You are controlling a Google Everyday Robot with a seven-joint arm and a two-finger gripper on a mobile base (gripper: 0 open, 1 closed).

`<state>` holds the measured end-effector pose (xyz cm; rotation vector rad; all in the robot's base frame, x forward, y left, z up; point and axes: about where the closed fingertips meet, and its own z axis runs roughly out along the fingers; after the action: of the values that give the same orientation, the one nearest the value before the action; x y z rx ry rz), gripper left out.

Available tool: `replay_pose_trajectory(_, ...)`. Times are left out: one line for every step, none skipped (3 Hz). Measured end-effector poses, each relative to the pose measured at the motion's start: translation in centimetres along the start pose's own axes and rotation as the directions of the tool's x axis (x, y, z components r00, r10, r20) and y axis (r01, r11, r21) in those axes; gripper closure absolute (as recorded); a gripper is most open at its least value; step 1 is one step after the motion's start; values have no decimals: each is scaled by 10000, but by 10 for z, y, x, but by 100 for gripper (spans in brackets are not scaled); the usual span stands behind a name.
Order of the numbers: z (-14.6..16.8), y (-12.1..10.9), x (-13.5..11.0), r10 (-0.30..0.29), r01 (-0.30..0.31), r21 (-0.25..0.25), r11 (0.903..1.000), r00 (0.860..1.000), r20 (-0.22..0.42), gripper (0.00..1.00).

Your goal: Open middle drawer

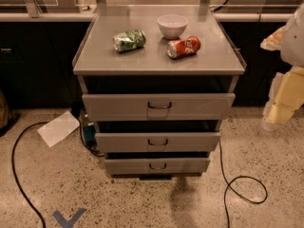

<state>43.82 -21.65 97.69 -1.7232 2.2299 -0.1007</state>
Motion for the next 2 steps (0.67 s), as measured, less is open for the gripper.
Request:
replay_pose_trajectory(0,0,0,0,0,0,10000,10000,1,0)
replay_pose_trajectory(18,6,-9,72,-67,-128,9999,9991,426,0)
